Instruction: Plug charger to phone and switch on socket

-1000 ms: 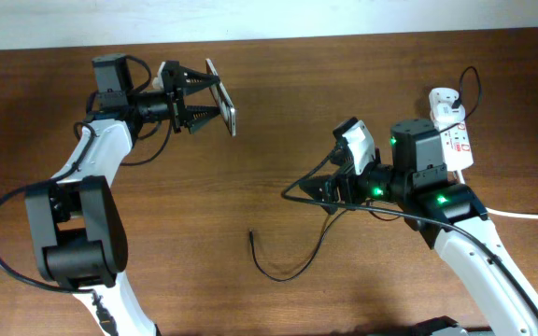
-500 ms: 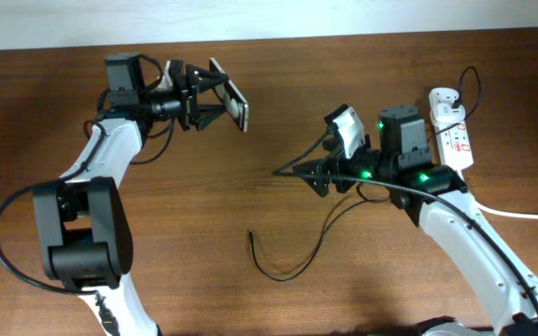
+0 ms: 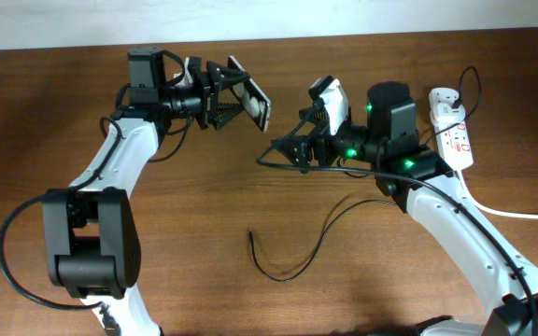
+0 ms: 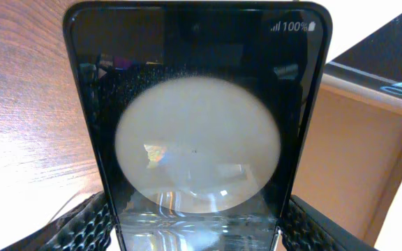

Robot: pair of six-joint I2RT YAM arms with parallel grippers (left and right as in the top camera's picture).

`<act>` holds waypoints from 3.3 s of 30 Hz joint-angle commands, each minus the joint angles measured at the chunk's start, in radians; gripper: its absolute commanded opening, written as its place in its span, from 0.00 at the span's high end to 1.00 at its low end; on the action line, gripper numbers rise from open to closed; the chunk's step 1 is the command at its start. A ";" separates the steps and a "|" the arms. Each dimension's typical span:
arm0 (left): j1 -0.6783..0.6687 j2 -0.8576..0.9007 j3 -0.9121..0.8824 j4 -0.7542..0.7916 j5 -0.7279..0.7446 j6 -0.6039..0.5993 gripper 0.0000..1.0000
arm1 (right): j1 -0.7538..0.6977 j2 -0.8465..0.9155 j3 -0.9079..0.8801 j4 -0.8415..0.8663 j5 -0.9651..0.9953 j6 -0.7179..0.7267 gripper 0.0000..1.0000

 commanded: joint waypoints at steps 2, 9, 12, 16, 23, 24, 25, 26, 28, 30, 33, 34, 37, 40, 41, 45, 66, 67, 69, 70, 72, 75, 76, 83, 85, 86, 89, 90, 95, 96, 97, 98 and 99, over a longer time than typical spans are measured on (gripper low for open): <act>-0.025 -0.049 0.015 0.026 0.008 -0.036 1.00 | 0.005 0.008 0.017 0.045 -0.005 0.017 0.01; -0.071 -0.054 0.015 0.150 0.008 -0.157 1.00 | 0.005 0.008 0.017 0.042 0.039 0.069 0.01; -0.094 -0.054 0.015 0.164 -0.003 -0.181 1.00 | 0.005 0.008 0.017 0.042 0.100 0.097 0.01; -0.140 -0.054 0.015 0.165 -0.029 -0.207 1.00 | 0.005 0.008 0.016 0.035 0.208 0.129 0.01; -0.198 -0.054 0.015 0.270 -0.033 -0.288 1.00 | 0.005 0.008 0.016 0.031 0.262 0.161 0.01; -0.203 -0.054 0.015 0.273 -0.033 -0.293 1.00 | 0.005 0.008 0.016 0.032 0.262 0.161 0.01; -0.210 -0.054 0.015 0.273 -0.031 -0.293 1.00 | 0.005 0.008 0.016 0.032 0.262 0.160 0.01; -0.214 -0.054 0.015 0.273 -0.029 -0.293 1.00 | 0.005 0.008 0.016 0.032 0.262 0.160 0.00; -0.229 -0.054 0.015 0.273 -0.025 -0.301 1.00 | 0.005 0.008 0.016 0.032 0.284 0.160 0.04; -0.245 -0.054 0.015 0.273 -0.026 -0.309 1.00 | 0.005 0.008 0.016 0.032 0.284 0.160 0.05; -0.266 -0.054 0.015 0.273 -0.022 -0.316 1.00 | 0.005 0.008 0.016 0.032 0.285 0.160 0.14; -0.266 -0.054 0.015 0.273 -0.010 -0.319 1.00 | 0.005 0.008 0.016 0.032 0.297 0.160 0.20; -0.266 -0.054 0.015 0.273 -0.011 -0.319 1.00 | 0.005 0.008 0.016 0.032 0.306 0.160 0.33; -0.266 -0.054 0.015 0.273 -0.010 -0.319 1.00 | 0.005 0.008 0.016 0.032 0.306 0.160 0.48; -0.266 -0.054 0.015 0.273 -0.010 -0.319 1.00 | 0.005 0.008 0.016 0.032 0.306 0.160 0.56; -0.266 -0.054 0.015 0.273 -0.010 -0.319 1.00 | 0.005 0.008 0.016 0.032 0.306 0.160 0.78; -0.242 -0.054 0.015 0.275 0.027 -0.319 0.01 | -0.052 0.008 0.016 0.072 0.314 0.176 0.96; -0.233 -0.054 0.015 0.285 0.031 -0.319 0.01 | -0.070 0.008 0.016 0.065 0.314 0.179 0.96; -0.209 -0.054 0.015 0.302 0.048 -0.319 0.01 | -0.104 0.008 0.016 0.058 0.314 0.195 0.96; -0.199 -0.054 0.015 0.303 0.054 -0.319 0.01 | -0.117 0.008 0.016 0.057 0.313 0.199 0.96; -0.170 -0.054 0.015 0.303 0.070 -0.313 0.01 | -0.155 0.008 0.016 0.045 0.305 0.257 0.96; -0.136 -0.054 0.015 0.303 0.092 -0.300 0.01 | -0.181 0.008 0.016 0.037 0.267 0.445 0.96; -0.130 -0.054 0.015 0.303 0.092 -0.283 0.01 | -0.181 0.008 0.016 0.040 0.252 0.507 0.96; -0.121 -0.054 0.015 0.303 0.103 -0.164 0.01 | -0.179 0.008 0.017 0.058 0.082 1.084 0.96; -0.121 -0.054 0.015 0.303 0.099 -0.141 0.01 | -0.179 0.008 0.017 0.119 0.030 1.219 0.96; -0.121 -0.054 0.015 0.303 0.089 -0.142 0.01 | -0.179 0.008 0.017 0.135 0.016 1.268 0.96; -0.132 -0.054 0.015 0.303 0.030 -0.142 0.01 | -0.177 0.008 0.017 0.145 0.003 1.429 0.96; -0.139 -0.054 0.015 0.303 0.014 -0.142 0.01 | -0.172 0.008 0.017 0.145 0.005 1.451 0.96; -0.189 -0.054 0.015 0.303 -0.069 -0.182 0.01 | -0.094 0.008 0.017 0.216 0.051 1.529 0.96; -0.198 -0.054 0.015 0.303 -0.087 -0.209 0.01 | -0.079 0.008 0.017 0.220 0.057 1.555 0.96; -0.201 -0.054 0.015 0.307 -0.090 -0.222 0.01 | -0.072 0.008 0.016 0.222 0.066 1.555 0.96; -0.201 -0.054 0.015 0.319 -0.090 -0.233 0.01 | -0.065 0.008 0.016 0.222 0.074 1.555 0.96; -0.201 -0.054 0.015 0.332 -0.090 -0.233 0.01 | -0.061 0.008 0.016 0.222 0.074 1.555 0.96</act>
